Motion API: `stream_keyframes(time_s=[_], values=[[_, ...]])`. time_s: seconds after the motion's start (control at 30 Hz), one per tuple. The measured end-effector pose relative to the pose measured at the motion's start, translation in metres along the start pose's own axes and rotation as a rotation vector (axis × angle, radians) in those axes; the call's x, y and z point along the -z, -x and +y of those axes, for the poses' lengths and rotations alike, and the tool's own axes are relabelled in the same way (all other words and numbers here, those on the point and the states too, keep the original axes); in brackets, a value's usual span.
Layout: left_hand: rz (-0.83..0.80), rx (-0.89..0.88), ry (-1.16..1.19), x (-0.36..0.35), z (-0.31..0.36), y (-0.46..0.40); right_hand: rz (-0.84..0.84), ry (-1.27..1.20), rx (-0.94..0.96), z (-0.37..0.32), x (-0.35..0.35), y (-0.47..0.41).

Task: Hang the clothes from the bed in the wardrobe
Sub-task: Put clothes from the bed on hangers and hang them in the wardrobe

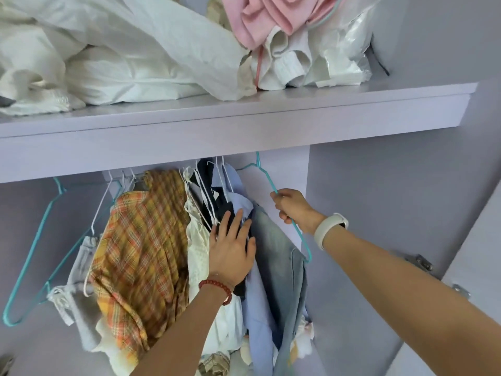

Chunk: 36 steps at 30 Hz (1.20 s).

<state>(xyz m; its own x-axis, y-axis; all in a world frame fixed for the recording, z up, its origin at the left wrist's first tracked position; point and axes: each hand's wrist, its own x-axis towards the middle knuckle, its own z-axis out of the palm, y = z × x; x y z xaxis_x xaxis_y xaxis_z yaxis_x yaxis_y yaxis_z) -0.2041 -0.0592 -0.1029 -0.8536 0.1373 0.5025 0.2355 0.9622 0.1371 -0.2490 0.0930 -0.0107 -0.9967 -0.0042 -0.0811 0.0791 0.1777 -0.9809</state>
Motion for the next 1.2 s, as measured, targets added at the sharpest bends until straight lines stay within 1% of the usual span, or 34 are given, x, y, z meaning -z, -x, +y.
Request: stream_keyframes(time_s=[0.1,0.23,0.33,0.4,0.53,0.67,0.77,0.83,0.93,1.0,1.03,1.13,1.2], values=[[0.0,-0.019,0.042,0.001,-0.007,0.004,0.048,-0.055,-0.008,-0.009,-0.01,-0.014],[0.0,-0.032,0.092,0.0,-0.015,0.005,0.238,-0.044,0.066,-0.01,-0.02,-0.023],[0.016,-0.043,0.118,0.0,-0.019,0.005,0.271,-0.186,0.084,-0.009,-0.021,-0.02],[-0.006,-0.038,0.1,-0.003,-0.022,0.004,0.298,-0.259,0.107,-0.005,-0.017,-0.015],[-0.012,-0.015,0.114,-0.006,-0.022,0.004,0.345,-0.224,0.161,0.005,-0.011,-0.011],[-0.019,-0.015,0.143,-0.005,-0.027,0.005,0.388,-0.224,0.177,-0.002,-0.011,-0.014],[-0.046,-0.019,0.106,-0.005,-0.029,0.004,0.386,-0.203,0.219,-0.001,-0.009,-0.008],[-0.049,-0.011,0.072,-0.003,-0.027,0.004,0.404,-0.178,0.22,0.011,-0.004,0.004],[-0.02,0.049,0.088,0.002,-0.019,0.005,0.395,-0.117,0.158,0.044,0.005,0.031],[0.05,0.073,0.126,0.009,-0.008,0.008,0.416,-0.038,0.088,0.074,0.014,0.051],[0.111,0.049,0.145,0.012,0.0,0.012,0.43,0.027,0.037,0.09,0.019,0.061],[0.299,-0.124,0.251,0.012,0.025,0.029,0.452,0.217,-0.114,0.136,0.032,0.099],[0.307,-0.234,0.401,0.002,0.043,0.045,0.511,0.287,-0.177,0.161,0.039,0.132]])
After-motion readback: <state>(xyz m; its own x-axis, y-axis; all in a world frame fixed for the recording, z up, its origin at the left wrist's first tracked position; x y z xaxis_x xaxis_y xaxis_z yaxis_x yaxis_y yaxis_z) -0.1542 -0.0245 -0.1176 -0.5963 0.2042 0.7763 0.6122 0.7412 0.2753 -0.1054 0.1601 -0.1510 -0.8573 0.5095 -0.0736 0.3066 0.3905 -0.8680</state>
